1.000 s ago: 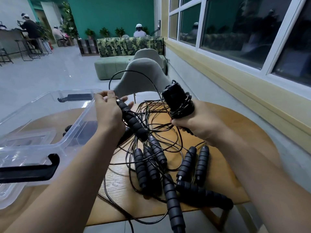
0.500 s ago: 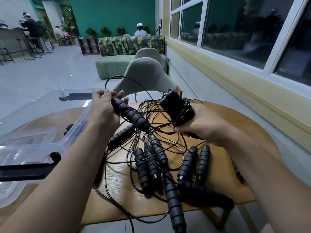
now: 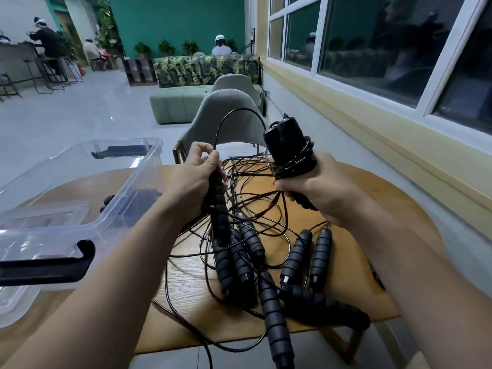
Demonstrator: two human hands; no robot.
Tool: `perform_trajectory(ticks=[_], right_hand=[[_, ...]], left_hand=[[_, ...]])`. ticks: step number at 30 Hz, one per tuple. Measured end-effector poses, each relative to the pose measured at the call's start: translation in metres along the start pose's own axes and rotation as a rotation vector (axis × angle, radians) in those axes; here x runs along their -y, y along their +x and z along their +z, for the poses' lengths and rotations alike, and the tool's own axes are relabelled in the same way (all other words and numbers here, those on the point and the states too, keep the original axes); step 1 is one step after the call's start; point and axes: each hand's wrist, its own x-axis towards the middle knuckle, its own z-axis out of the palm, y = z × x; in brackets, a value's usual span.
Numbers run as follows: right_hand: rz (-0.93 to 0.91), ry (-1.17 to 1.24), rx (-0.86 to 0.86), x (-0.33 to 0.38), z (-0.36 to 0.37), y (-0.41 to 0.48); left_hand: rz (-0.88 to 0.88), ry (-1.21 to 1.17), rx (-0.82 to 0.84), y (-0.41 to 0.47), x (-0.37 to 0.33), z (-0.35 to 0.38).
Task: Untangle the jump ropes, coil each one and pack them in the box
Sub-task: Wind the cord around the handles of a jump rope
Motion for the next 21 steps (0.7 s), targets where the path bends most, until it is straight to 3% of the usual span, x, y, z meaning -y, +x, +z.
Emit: perform_trajectory(ticks=[5, 8, 15, 21], right_hand=[[0.026, -0.103, 0.266, 0.006, 0.008, -0.008], [0.026, -0.173, 0.241, 0.005, 0.010, -0.007], [0.114, -0.058, 0.071, 0.002, -0.010, -0.001], [0.125, 0.002, 0.090, 0.009, -0.022, -0.003]], left_hand=[[0.007, -0.168, -0.163, 0.008, -0.004, 0.000], [0.067, -0.159, -0.319, 0.014, -0.004, -0.012], [0.196, 0.668, -0.421, 0.004, 0.001, -0.022], [0.026, 1.115, -0.176, 0.008, 0.013, -0.028]])
